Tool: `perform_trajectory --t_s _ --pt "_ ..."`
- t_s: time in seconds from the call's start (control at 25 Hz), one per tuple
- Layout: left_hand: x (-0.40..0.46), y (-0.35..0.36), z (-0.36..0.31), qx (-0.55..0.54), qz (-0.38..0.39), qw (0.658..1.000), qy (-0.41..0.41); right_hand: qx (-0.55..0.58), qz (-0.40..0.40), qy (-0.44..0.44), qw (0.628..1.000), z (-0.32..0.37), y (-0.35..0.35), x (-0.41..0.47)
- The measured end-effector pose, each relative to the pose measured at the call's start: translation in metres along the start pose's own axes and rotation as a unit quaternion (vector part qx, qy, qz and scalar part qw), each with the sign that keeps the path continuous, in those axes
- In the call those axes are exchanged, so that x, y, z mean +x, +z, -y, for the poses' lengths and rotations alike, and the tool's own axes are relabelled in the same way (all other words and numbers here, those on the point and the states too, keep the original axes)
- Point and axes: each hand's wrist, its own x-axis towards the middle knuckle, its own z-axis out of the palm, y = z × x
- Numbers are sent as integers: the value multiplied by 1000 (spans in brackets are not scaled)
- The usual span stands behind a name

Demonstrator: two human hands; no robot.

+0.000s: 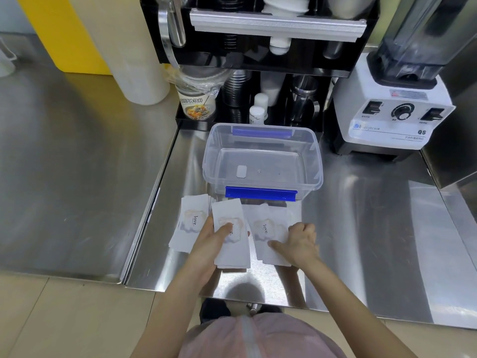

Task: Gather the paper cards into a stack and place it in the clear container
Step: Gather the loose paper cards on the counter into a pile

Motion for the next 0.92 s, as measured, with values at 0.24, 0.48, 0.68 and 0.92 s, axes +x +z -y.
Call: perform_trajectory --t_s 0.24,0.48,0.68,0.92 --pt "3 -2 4 11 6 1000 -19 125 6 -3 992 -15 -10 6" --pt "5 0 7 18 11 1000 -18 219 2 8 976 -27 -18 6" --pt "6 2 8 18 9 1000 -21 243 -45 7 969 -35 -20 2" --pt "3 9 7 -29 8 999 -22 376 76 18 923 -23 -40 -24"
